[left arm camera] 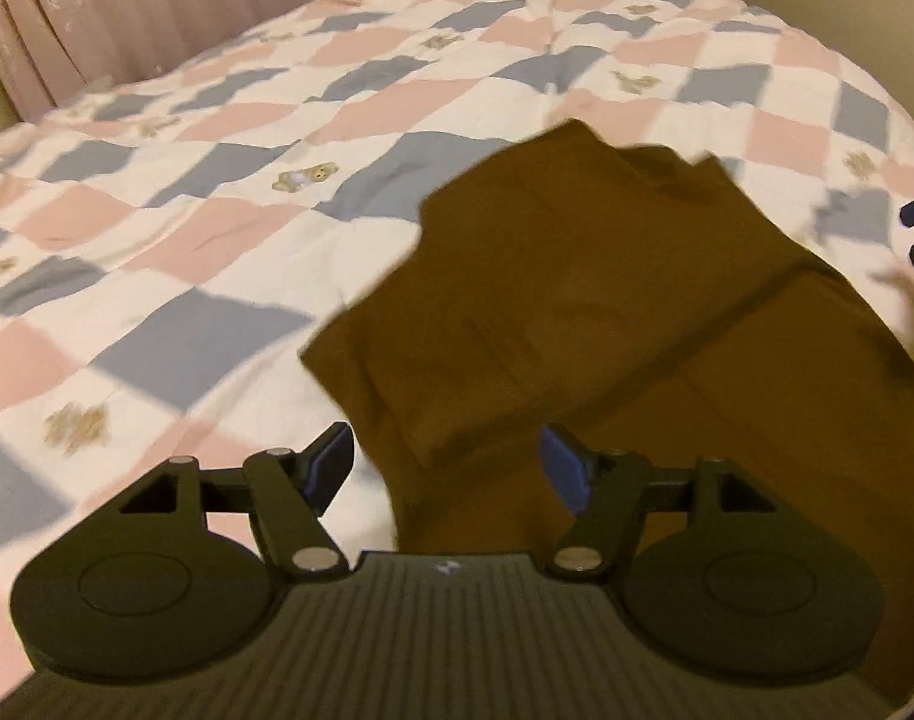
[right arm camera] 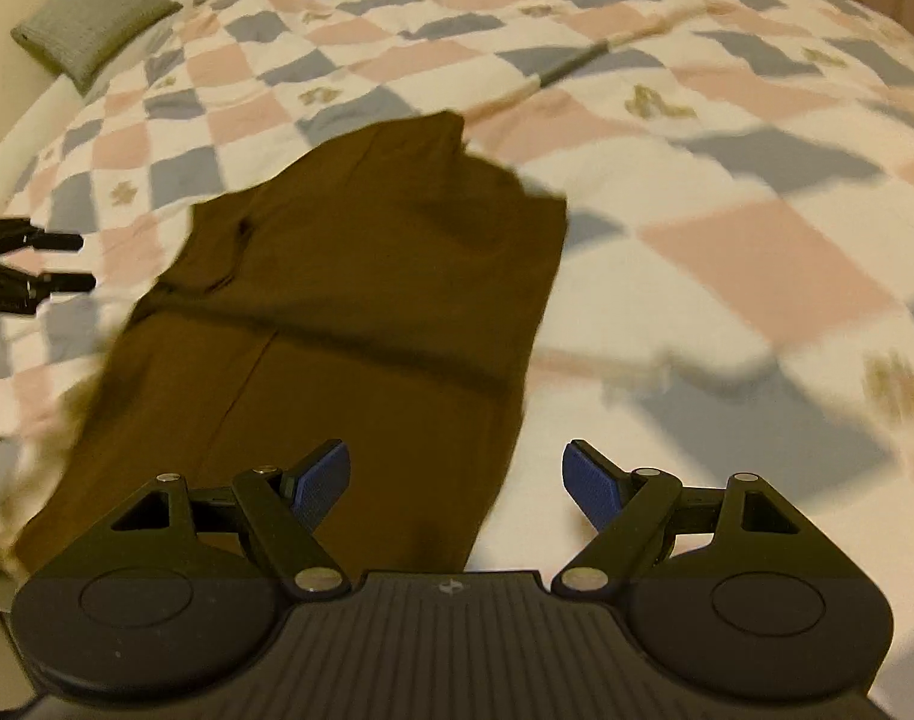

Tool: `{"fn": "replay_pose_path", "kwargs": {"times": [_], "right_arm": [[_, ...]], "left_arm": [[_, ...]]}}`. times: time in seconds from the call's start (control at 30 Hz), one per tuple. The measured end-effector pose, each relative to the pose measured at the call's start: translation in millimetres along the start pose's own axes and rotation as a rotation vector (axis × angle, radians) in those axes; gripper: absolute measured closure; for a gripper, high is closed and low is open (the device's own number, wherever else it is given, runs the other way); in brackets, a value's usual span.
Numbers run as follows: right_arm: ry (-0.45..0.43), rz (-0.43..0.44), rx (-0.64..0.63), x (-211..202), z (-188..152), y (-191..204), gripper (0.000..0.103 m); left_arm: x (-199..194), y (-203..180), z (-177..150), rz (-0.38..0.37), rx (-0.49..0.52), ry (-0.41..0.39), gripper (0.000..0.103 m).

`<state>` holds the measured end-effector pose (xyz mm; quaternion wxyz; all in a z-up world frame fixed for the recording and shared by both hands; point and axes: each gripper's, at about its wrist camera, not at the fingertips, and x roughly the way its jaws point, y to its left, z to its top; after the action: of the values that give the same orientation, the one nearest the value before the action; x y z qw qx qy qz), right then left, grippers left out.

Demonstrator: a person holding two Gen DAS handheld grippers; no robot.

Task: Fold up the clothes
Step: 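Grasp the shirt end with the right gripper while the left gripper grasps beside it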

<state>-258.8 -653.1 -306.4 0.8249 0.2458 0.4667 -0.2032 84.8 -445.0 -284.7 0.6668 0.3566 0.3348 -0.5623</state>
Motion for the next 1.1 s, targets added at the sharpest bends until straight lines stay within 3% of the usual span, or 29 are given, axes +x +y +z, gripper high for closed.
{"fn": "replay_pose_path", "kwargs": {"times": [0.23,0.3,0.4,0.47,0.57,0.77,0.83,1.0,1.1], "right_arm": [[-0.009,-0.005,-0.112,87,82,-33,0.023],[0.006,-0.001,-0.139,105,95,-38,0.023],[0.014,0.041,-0.147,121,108,-46,0.022],[0.012,0.058,-0.152,131,115,-53,0.015],[0.045,0.112,-0.089,151,123,-66,0.014],[0.115,0.255,-0.094,164,130,-69,0.029],[0.132,0.281,-0.078,166,134,-75,0.029],[0.167,0.337,-0.06,166,147,-83,0.027],[0.176,0.369,-0.098,160,155,-84,0.015]], "left_arm": [[81,40,39,-0.117,0.172,-0.005,0.037],[89,46,41,-0.139,0.208,-0.011,0.036],[89,65,41,-0.174,0.179,-0.035,0.03],[93,75,41,-0.193,0.167,-0.039,0.026],[105,78,42,-0.228,0.221,-0.014,0.025],[143,85,44,-0.284,0.234,0.03,0.02],[154,91,45,-0.283,0.221,0.044,0.018],[173,97,46,-0.38,0.22,0.087,0.023],[165,107,48,-0.451,0.189,0.074,0.023]]}}
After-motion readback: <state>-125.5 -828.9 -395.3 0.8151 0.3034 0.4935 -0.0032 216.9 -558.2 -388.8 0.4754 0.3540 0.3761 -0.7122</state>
